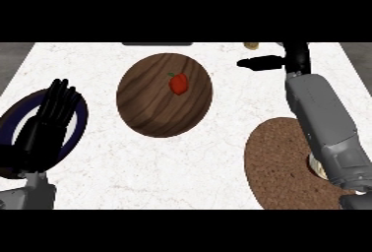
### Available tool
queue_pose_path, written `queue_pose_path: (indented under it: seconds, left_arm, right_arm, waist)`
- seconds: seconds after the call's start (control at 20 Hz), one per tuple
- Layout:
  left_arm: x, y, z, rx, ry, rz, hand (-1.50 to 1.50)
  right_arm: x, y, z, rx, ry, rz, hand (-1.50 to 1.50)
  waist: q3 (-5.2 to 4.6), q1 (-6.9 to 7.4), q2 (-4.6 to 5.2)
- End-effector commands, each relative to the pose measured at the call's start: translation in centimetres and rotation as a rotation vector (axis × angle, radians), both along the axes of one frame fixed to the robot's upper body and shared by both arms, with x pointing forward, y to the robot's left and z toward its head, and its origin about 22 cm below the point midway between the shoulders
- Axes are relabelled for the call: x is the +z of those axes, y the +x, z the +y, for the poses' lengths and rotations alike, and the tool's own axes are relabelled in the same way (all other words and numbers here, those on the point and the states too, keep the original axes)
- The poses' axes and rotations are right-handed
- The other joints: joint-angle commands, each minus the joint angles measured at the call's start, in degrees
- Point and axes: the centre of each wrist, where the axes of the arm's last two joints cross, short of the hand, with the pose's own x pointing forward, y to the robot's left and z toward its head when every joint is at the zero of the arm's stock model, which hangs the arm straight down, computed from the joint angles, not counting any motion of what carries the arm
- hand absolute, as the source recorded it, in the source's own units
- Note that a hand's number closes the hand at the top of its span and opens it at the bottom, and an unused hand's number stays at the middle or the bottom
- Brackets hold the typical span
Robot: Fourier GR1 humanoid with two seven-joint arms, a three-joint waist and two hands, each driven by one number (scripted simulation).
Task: Pick the bell pepper from the placemat and place it in the bowl
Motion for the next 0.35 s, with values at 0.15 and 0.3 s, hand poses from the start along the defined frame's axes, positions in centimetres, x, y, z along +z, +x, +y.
queue_pose_path:
  seconds: [0.15,0.3]
  left_arm:
    - [0.5,-0.5,0.8,0.018,0.0,0.0,0.0]
    - [1.3,1.0,0.2,0.009,-0.01,0.002,0.0]
  right_arm:
    - [-4.7,-4.3,-5.8,0.059,0.027,0.035,-1.5]
    - [-1.7,-4.0,-7.4,0.067,0.002,0.045,-1.5]
  waist:
    - [-0.01,-0.69,-0.29]
    - [-0.02,-0.34,-0.13]
